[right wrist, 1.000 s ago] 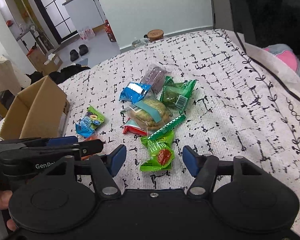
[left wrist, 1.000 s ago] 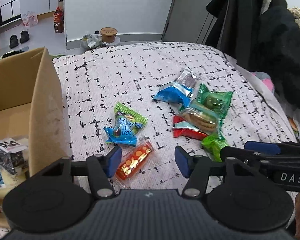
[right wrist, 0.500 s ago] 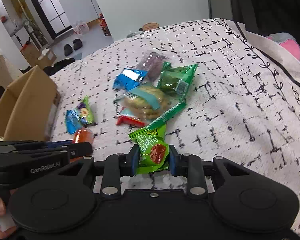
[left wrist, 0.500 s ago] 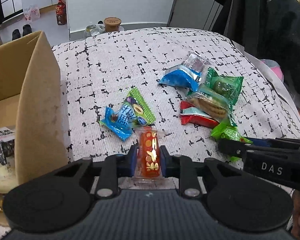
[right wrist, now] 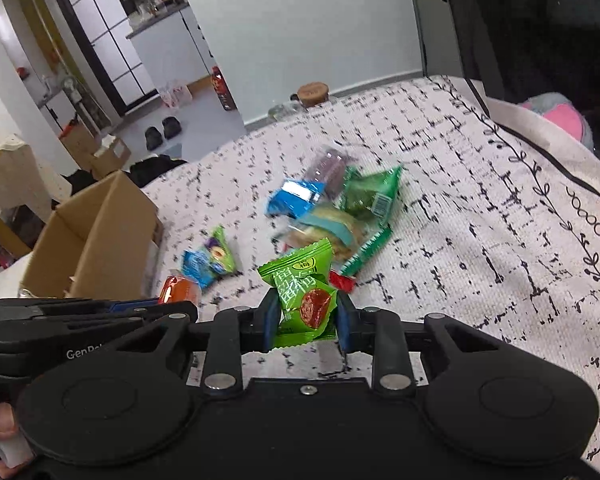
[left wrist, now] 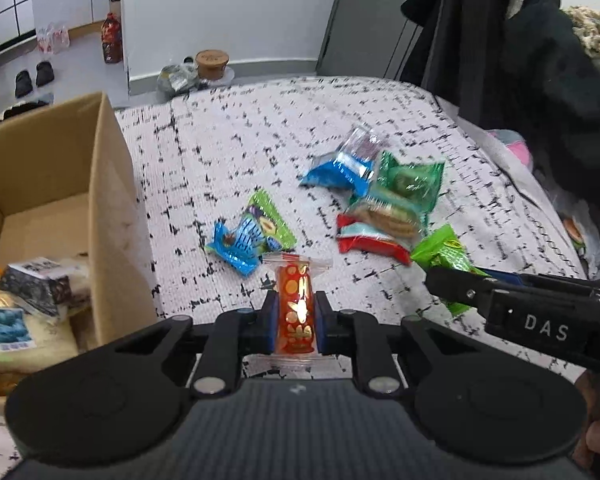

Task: Organize snacks
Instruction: 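Carry the orange candy bar and green packet in both tools over the box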

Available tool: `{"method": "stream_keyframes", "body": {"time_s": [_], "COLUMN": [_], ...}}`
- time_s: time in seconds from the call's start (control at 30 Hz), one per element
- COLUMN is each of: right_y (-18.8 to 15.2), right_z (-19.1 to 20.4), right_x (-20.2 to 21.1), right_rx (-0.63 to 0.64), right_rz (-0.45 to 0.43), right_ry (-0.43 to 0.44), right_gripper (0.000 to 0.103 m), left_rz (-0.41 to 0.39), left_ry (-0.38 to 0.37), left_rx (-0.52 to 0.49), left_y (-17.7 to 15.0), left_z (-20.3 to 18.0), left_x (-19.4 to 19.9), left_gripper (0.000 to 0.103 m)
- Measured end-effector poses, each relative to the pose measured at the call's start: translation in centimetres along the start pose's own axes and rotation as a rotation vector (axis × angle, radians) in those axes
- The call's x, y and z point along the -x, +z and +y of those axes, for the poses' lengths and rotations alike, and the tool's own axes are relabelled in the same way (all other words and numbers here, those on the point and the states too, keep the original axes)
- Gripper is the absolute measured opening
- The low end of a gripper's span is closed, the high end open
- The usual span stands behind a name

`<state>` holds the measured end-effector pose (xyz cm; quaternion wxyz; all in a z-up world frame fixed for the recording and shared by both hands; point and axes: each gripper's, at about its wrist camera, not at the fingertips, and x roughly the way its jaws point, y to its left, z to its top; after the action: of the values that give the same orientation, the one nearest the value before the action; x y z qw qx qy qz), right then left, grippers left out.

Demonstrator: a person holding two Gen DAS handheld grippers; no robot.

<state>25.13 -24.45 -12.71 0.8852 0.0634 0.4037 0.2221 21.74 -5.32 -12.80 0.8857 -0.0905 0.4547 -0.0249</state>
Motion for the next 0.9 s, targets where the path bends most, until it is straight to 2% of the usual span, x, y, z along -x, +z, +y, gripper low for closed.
{"method": "stream_keyframes", "body": {"time_s": [0.27, 0.9], "right_y": [0.9, 2.6], "right_z": [1.7, 6.4], "right_x": [1.6, 2.2], "right_rx": [0.011, 0.046], "right_rz": [-0.048, -0.103], "right_ry": [0.034, 0.113], "right_gripper": [0.028, 0.028], "left_rz": [-0.064, -0.180], "left_ry": [-0.009, 0.023], "left_rx": [-0.007, 0.045], "left_y": [0.6, 2.1], "left_z": [0.2, 3.9], "left_x": [3.2, 8.5], "left_gripper": [0.016, 0.016]}}
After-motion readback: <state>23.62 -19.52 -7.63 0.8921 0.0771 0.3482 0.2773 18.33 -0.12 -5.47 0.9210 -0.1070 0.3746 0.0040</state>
